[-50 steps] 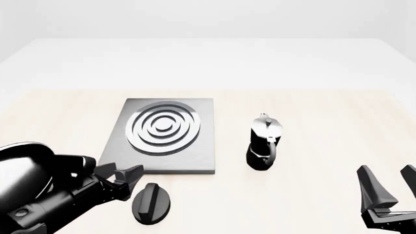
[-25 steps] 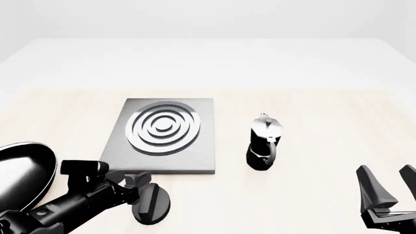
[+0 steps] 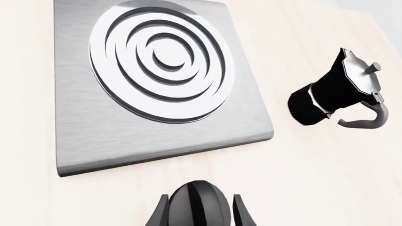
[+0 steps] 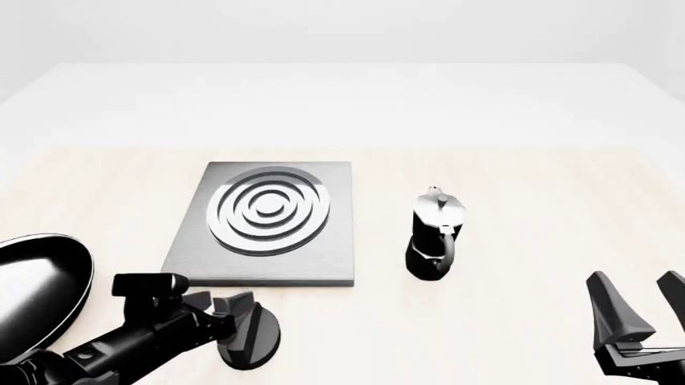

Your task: Turn on the stove.

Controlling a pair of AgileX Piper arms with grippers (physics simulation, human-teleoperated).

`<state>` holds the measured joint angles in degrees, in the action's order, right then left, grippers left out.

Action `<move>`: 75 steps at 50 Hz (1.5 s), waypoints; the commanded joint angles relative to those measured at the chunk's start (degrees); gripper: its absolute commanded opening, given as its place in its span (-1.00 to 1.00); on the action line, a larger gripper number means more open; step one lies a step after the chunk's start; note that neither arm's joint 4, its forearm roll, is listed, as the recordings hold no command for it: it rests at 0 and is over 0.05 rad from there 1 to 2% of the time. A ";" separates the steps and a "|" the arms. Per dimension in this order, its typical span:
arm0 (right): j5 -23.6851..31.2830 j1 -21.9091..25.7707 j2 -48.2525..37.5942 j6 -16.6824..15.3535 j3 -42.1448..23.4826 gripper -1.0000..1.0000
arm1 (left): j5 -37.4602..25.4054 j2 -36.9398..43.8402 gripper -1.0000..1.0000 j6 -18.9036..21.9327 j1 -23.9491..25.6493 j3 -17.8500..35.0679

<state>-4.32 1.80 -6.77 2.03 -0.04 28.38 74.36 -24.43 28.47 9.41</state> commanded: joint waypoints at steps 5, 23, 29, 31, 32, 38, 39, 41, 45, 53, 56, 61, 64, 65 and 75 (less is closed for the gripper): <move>-0.38 0.06 -0.45 0.25 0.00 1.00 | 3.36 3.81 1.00 -1.45 0.38 -0.49; -1.31 0.09 -1.74 0.62 0.01 1.00 | 8.27 9.52 1.00 -3.28 1.66 -0.58; -1.31 0.11 -1.74 0.75 0.01 1.00 | 9.63 11.42 1.00 -3.94 2.07 -0.54; -1.25 0.10 -1.64 0.79 0.01 1.00 | 10.00 12.12 1.00 -4.19 2.15 -0.46; -1.10 0.07 -1.44 0.84 0.01 1.00 | 9.91 12.16 1.00 -4.17 2.14 -0.38; -1.20 0.10 -1.47 0.89 0.01 1.00 | 9.97 12.47 1.00 -4.06 1.99 -0.28; -1.20 0.11 -1.46 0.91 0.01 1.00 | 10.21 12.80 1.00 -4.13 2.03 -0.30; -1.13 0.11 -1.36 0.96 0.01 1.00 | 10.88 13.62 1.00 -4.15 2.04 -0.30; -0.58 0.07 -0.68 0.97 0.00 1.00 | 12.20 15.13 1.00 -4.84 2.27 -0.45; -0.63 0.08 -0.72 0.99 0.01 1.00 | 13.52 17.00 1.00 -5.17 2.55 -0.44; -0.40 0.05 -0.47 0.94 0.01 1.00 | 13.40 16.89 1.00 -4.84 2.17 -0.47; -0.93 0.16 -1.12 0.78 0.01 1.00 | 10.66 13.79 1.00 -3.26 0.06 -0.20; -0.95 0.21 -1.13 0.64 0.01 1.00 | 9.51 12.28 1.00 -2.08 -1.41 -0.18; -0.92 0.24 -1.12 0.64 0.01 1.00 | 9.06 11.54 1.00 -1.66 -2.21 -0.23; -1.13 0.29 -1.45 0.45 0.01 1.00 | 7.40 9.06 1.00 0.04 -5.84 -0.17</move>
<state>-5.29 2.02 -7.97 2.66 -0.03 38.01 85.85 -27.17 27.29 9.22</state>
